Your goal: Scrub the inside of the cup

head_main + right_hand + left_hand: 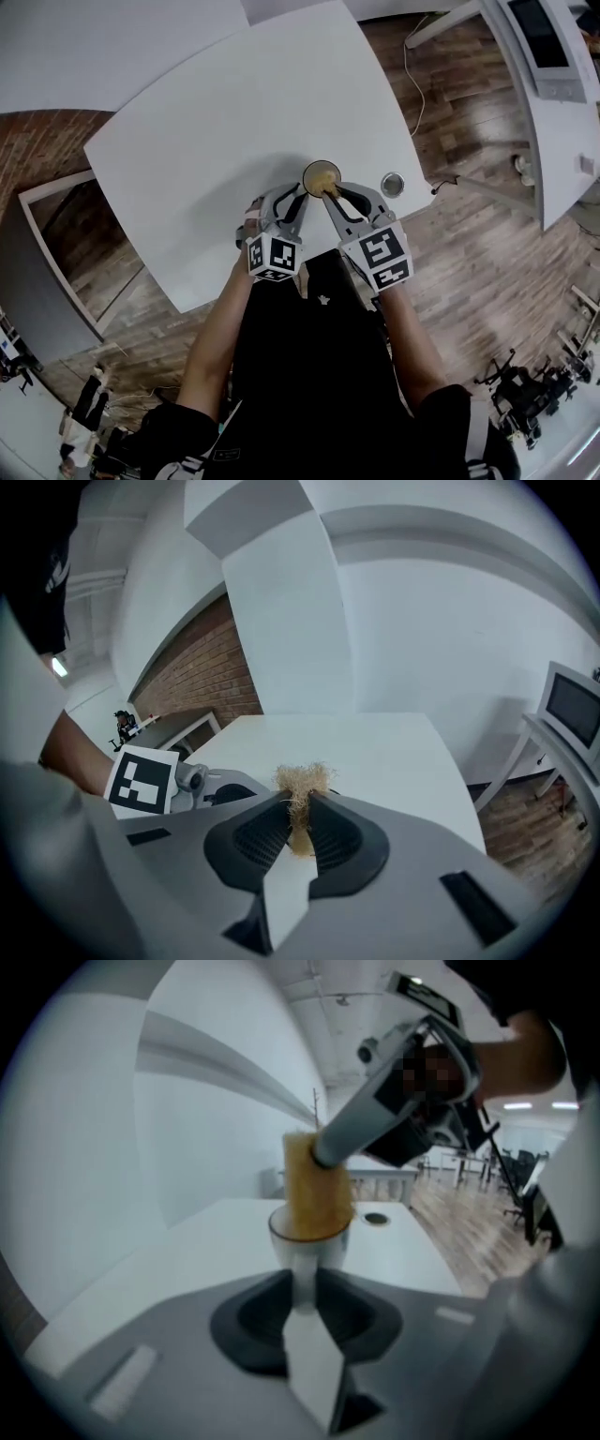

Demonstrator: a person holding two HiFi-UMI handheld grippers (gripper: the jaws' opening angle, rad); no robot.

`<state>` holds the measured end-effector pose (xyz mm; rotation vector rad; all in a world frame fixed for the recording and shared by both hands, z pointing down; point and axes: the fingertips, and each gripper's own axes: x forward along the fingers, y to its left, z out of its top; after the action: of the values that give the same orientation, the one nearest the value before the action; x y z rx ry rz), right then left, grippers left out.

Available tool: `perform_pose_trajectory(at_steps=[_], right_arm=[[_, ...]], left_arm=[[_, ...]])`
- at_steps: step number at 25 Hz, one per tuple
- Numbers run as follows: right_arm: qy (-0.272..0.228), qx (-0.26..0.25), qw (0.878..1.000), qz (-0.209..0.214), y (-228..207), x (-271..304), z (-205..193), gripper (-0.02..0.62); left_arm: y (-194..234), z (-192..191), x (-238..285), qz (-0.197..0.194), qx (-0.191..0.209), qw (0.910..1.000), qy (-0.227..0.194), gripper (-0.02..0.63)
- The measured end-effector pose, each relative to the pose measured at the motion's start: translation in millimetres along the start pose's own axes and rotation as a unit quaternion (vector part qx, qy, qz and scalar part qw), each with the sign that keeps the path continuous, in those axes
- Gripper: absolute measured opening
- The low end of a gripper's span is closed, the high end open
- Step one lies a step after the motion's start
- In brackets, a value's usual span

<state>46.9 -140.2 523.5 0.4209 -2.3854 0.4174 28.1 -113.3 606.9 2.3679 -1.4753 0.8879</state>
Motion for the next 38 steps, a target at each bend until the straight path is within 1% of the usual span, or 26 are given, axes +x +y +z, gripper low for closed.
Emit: perform_pose_trajectory(at_steps=[3,5,8,10,13,18,20,21,22,24,25,26,27,28,30,35,38], right_arm=[[0.032,0.021,0.999,0.016,-1.0,21.4,-6.2,0.044],[0.063,0.023,0.998,0.018,-1.9,31.2,-15.9,0.044],[0.114,0.000,0.993,0.016,-3.6,41.3,-35.4,0.044],[0.140,-0.019,0.990,0.013,-6.5,46.5,-42.5,0.044],[0.171,-0.041,0.984,0.014,-10.1,53.2,-45.3,0.044],[0.232,-0.078,0.969,0.022,-7.0,61.7,-45.6,0.044],[0.229,-0.093,0.969,0.028,-4.5,61.4,-43.2,0.044],[0.211,-0.097,0.972,0.032,-3.1,59.0,-39.7,0.044],[0.183,-0.092,0.978,0.039,-1.8,55.1,-34.4,0.044],[0.116,-0.050,0.990,0.055,0.9,44.0,-19.9,0.044],[0.089,-0.027,0.994,0.061,1.8,38.4,-12.9,0.044],[0.073,-0.013,0.995,0.064,2.2,34.0,-8.1,0.043],[0.068,-0.011,0.996,0.061,1.8,31.7,-6.7,0.043],[0.074,-0.018,0.996,0.055,0.7,31.9,-8.4,0.043],[0.103,-0.044,0.993,0.041,-1.8,38.3,-17.5,0.043],[0.190,-0.079,0.978,0.027,-4.5,59.7,-38.8,0.043],[0.216,-0.114,0.970,0.017,-5.7,64.2,-40.5,0.043]], left_arm=[[0.2,1.0,1.0,-0.004,0.005,1.0000,-0.005,0.078],[-2.3,1.5,1.5,-0.003,0.002,1.0000,-0.006,0.078],[-6.7,2.9,2.4,-0.002,-0.007,1.0000,-0.007,0.077],[-7.3,3.8,3.1,-0.003,-0.005,1.0000,-0.006,0.077],[-8.1,4.8,3.7,-0.004,0.004,1.0000,-0.006,0.077],[-7.0,3.6,1.2,0.000,0.008,1.0000,-0.002,0.077],[-7.1,3.6,-0.3,0.004,0.007,1.0000,0.001,0.077],[-7.2,4.0,-0.7,0.006,0.006,1.0000,0.004,0.077],[-7.2,4.4,-0.5,0.007,0.005,0.9999,0.006,0.077],[-6.8,4.8,0.2,0.009,0.000,0.9999,0.009,0.077],[-6.7,4.5,0.1,0.010,-0.003,0.9999,0.010,0.077],[-6.7,3.9,-0.3,0.011,-0.007,0.9999,0.011,0.077],[-7.1,3.4,-0.8,0.012,-0.009,0.9998,0.011,0.077],[-7.6,3.0,-1.5,0.014,-0.011,0.9998,0.011,0.077],[-8.9,2.9,-2.5,0.018,-0.015,0.9997,0.012,0.077],[-10.3,3.6,-2.3,0.021,-0.018,0.9996,0.011,0.077],[-9.9,4.5,-1.8,0.021,-0.015,0.9996,0.011,0.077]])
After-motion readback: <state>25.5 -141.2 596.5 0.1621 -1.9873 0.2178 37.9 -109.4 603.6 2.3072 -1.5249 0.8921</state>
